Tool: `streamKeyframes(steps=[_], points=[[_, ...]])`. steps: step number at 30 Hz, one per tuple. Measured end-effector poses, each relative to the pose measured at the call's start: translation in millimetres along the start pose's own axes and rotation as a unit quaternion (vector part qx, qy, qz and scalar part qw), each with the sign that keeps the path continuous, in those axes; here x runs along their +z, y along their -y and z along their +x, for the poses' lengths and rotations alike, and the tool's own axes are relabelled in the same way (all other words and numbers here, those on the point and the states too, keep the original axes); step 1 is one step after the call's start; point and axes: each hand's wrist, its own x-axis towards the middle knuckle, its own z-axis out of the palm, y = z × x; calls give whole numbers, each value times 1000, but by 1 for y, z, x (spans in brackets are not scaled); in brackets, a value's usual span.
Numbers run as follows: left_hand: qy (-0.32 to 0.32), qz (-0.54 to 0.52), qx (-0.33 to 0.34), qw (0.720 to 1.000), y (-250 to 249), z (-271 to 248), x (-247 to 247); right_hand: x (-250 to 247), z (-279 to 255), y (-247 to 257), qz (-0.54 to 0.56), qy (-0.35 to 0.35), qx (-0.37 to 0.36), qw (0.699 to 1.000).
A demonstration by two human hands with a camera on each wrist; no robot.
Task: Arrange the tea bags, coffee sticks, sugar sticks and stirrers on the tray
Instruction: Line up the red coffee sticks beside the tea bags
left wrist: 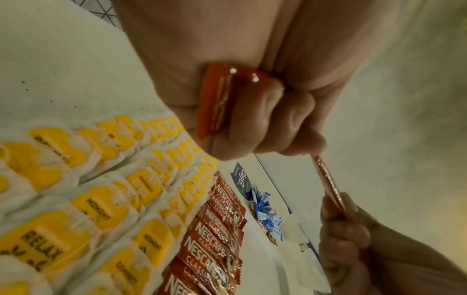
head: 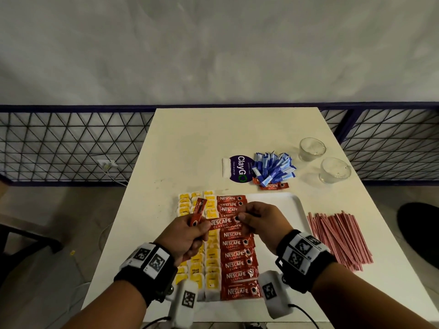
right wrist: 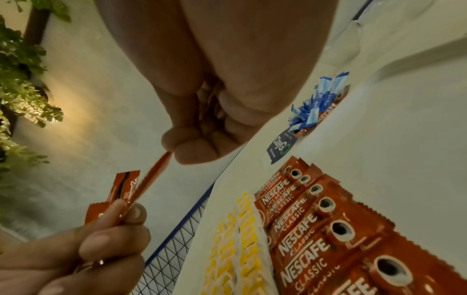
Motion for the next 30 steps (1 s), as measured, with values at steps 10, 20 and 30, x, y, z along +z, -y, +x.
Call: streamKeyframes(steps=[10, 20, 30], points=[[-52, 130, 13, 990, 4, -4, -3, -35, -4, -28, 4, -56, 102, 993], [-63, 129, -22, 989, 24, -5, -19, -32, -6, -72, -129, -39, 226, 965], [-64, 145, -18, 987, 29, -9, -27, -18, -2, -80, -311, -91, 209, 923]])
